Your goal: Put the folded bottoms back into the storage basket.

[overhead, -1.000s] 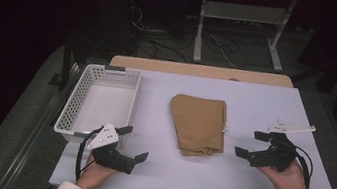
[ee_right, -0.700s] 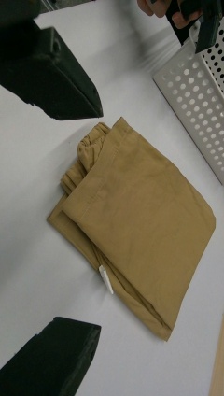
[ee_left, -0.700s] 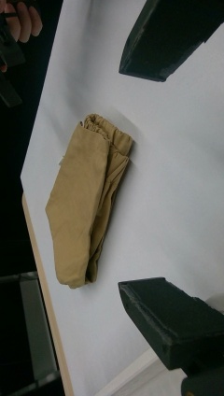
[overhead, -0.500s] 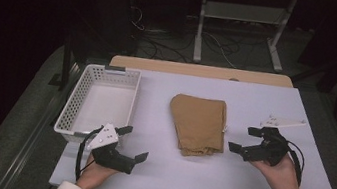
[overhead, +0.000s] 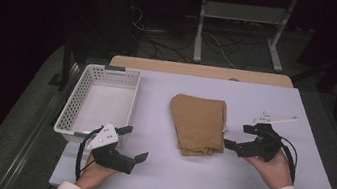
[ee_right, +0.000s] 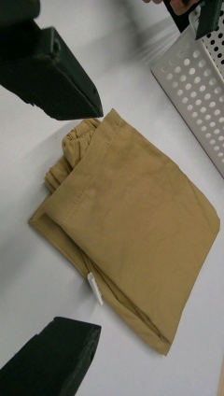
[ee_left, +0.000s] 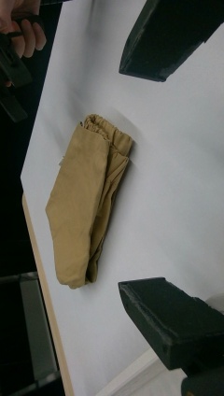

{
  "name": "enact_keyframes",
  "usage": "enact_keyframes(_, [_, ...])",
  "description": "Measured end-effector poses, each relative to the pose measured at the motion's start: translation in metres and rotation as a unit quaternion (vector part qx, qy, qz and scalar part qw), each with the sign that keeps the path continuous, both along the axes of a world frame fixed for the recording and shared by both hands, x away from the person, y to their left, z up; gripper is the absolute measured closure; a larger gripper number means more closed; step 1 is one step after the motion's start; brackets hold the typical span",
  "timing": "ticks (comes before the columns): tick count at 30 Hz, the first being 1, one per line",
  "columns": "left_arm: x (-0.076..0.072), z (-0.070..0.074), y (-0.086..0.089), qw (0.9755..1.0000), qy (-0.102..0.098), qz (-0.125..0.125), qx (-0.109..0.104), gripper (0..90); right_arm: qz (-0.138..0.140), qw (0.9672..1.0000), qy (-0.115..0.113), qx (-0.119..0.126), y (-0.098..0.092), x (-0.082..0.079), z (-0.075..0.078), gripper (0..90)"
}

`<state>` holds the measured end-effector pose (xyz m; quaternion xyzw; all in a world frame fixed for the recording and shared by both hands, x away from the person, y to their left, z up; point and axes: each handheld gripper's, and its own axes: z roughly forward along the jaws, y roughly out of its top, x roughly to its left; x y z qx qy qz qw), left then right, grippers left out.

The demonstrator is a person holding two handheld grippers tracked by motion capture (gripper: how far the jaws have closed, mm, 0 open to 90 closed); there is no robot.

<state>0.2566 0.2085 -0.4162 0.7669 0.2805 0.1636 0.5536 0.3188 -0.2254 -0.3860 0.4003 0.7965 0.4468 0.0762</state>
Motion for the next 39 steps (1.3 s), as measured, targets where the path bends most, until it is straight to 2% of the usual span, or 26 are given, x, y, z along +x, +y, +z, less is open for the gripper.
enact_keyframes(6, [0.0, 0.0, 0.0, 1.0, -0.001, -0.001, 0.0, 0.1, -0.003, 1.0, 0.006, 0.004, 0.004, 0.005, -0.006, 0.0])
enact_keyframes(18, [0.0, 0.0, 0.0, 1.0, -0.001, -0.001, 0.0, 0.1, -0.006, 0.9997, 0.025, -0.006, 0.016, 0.014, -0.02, 0.0])
enact_keyframes(29, [0.0, 0.0, 0.0, 1.0, -0.002, -0.001, 0.002, 0.1, -0.021, 0.998, 0.06, -0.005, 0.02, 0.023, -0.031, 0.0])
enact_keyframes(39, [-0.001, 0.0, 0.0, 1.0, -0.002, -0.001, 0.002, 0.1, -0.03, 0.9966, 0.076, -0.008, 0.024, 0.033, -0.041, 0.0])
